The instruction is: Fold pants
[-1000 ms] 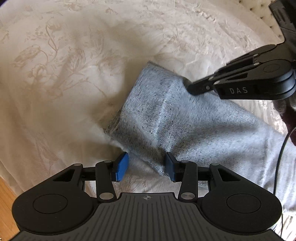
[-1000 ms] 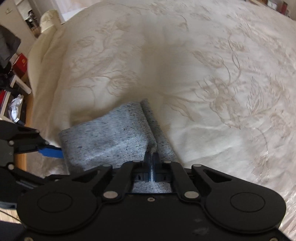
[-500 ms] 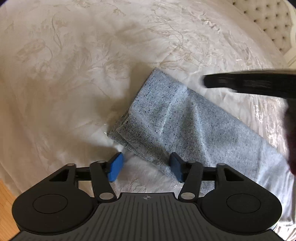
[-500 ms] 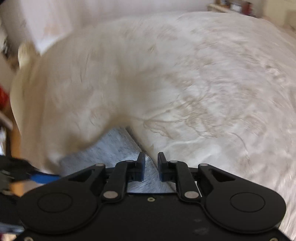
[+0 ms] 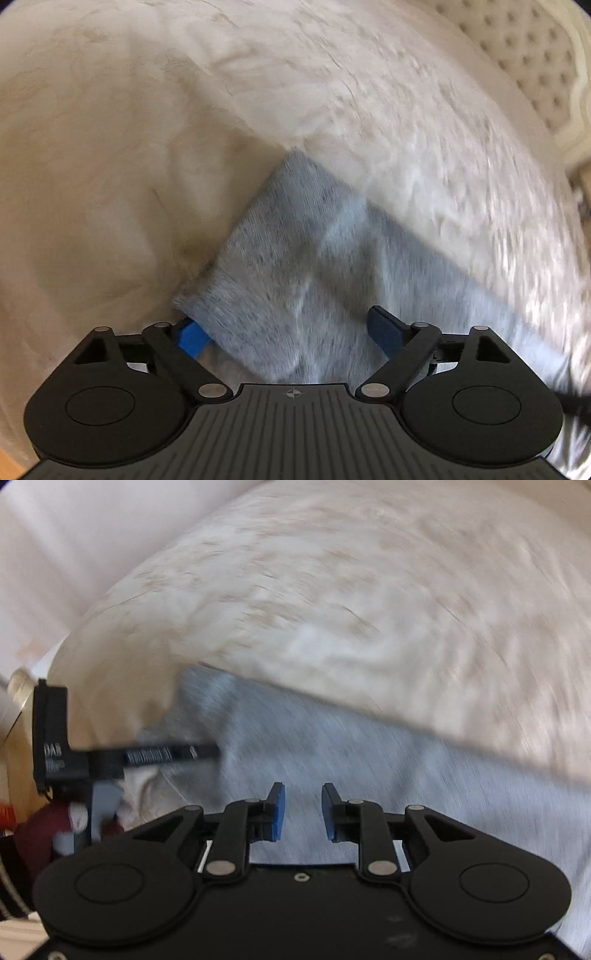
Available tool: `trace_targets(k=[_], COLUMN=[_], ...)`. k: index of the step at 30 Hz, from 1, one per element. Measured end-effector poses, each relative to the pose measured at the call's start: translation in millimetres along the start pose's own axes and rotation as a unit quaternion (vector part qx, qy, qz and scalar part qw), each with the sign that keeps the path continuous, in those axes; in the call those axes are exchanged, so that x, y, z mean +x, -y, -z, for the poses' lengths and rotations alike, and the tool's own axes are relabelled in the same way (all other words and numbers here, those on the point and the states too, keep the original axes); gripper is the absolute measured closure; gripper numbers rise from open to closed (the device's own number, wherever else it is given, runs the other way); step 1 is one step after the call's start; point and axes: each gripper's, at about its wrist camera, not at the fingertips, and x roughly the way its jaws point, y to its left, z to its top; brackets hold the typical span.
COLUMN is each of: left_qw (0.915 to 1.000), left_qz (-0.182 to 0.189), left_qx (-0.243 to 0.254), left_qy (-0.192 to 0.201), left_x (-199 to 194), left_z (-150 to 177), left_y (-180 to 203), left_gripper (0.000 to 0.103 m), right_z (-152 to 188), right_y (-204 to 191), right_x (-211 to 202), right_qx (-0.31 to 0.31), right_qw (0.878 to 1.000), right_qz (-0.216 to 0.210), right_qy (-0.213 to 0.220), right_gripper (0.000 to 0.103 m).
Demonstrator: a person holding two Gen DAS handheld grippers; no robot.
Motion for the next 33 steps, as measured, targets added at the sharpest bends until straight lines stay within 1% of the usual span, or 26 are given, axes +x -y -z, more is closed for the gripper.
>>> trace_targets(k=[1, 2, 3, 5, 7, 8, 11, 13, 16, 18, 19, 20, 22, 25, 26, 28, 31, 33], left_qw=[0.9998, 0.9996, 0.9995, 0.9996, 0.9997, 0.9996, 0.9978, 0.9964, 0.9950, 0.9945, 0.9939, 0.9928, 0.9897, 0.9836, 0.9809, 0.9752, 0.9612, 0.9498], left_qz=[-0.005, -0.018, -0.025, -0.011, -0.013, -0.016, -0.026, -0.028, -0.028, -0.024, -0.023, -0.022, -0.022, -0.024, -0.023, -0.020, -0.007, 0.010], left_qx=[-0.014, -0.019, -0.018, -0.023, -0.012, 0.005, 0.046, 0.062, 0.073, 0.078, 0.082, 0.090, 0.110, 0.139, 0.150, 0.172, 0.215, 0.246], left_qy=[0.011, 0.014, 0.010, 0.013, 0.016, 0.021, 0.040, 0.051, 0.061, 0.066, 0.070, 0.076, 0.090, 0.112, 0.121, 0.139, 0.173, 0.194], left_x=[-1.9, -1.4, -0.2, -2.0, -6.6, -11.0, -25.7, -33.0, -41.3, -46.6, -49.3, -53.0, -63.2, -77.4, -83.7, -97.4, -123.2, -137.2], left_z=[-1.6, -4.6, -8.9, -14.2, -16.6, -16.3, -13.0, -11.4, -11.7, -12.5, -12.4, -12.2, -9.1, -5.6, -3.9, -0.1, 10.9, 21.8], left_y=[-2.1, -2.6, -3.7, -6.6, -3.3, 1.5, 13.8, 19.3, 26.6, 31.3, 34.1, 38.8, 47.5, 68.5, 77.3, 95.5, 133.7, 168.0], left_gripper=[0.046, 0.073, 0.078, 0.087, 0.088, 0.088, 0.088, 0.088, 0.088, 0.088, 0.088, 0.089, 0.090, 0.091, 0.091, 0.091, 0.091, 0.091], right_z=[8.8, 16.3, 24.3, 35.1, 38.4, 39.3, 34.4, 26.6, 15.8, 10.0, 9.4, 9.3, 10.7, 13.2, 13.4, 18.9, 32.9, 47.0], right_y=[4.1, 6.9, 10.5, 18.9, 24.7, 29.0, 37.7, 42.8, 49.2, 54.5, 55.8, 57.5, 62.2, 66.8, 70.3, 78.3, 90.3, 101.1], right_x=[-2.4, -3.4, -3.9, -3.1, 1.5, 3.6, 21.0, 32.8, 50.4, 66.1, 72.0, 75.0, 76.6, 70.1, 67.8, 49.8, 23.7, 5.1], right_qx=[0.012, 0.023, 0.037, 0.070, 0.098, 0.110, 0.134, 0.141, 0.137, 0.131, 0.125, 0.123, 0.132, 0.132, 0.136, 0.151, 0.168, 0.182], right_qw=[1.000, 1.000, 0.999, 0.997, 0.994, 0.993, 0.990, 0.988, 0.986, 0.986, 0.987, 0.986, 0.986, 0.988, 0.988, 0.987, 0.985, 0.982], right_qz=[0.009, 0.014, 0.019, 0.032, 0.045, 0.049, 0.046, 0.052, 0.088, 0.099, 0.105, 0.108, 0.101, 0.083, 0.073, 0.045, 0.014, -0.001], right_qy=[-0.002, -0.003, -0.002, 0.000, 0.008, 0.015, 0.027, 0.027, 0.020, -0.001, -0.007, -0.009, -0.007, -0.001, 0.006, 0.030, 0.045, 0.053], right_gripper=[0.078, 0.078, 0.078, 0.078, 0.078, 0.078, 0.078, 0.081, 0.083, 0.096, 0.099, 0.102, 0.102, 0.102, 0.101, 0.096, 0.093, 0.091])
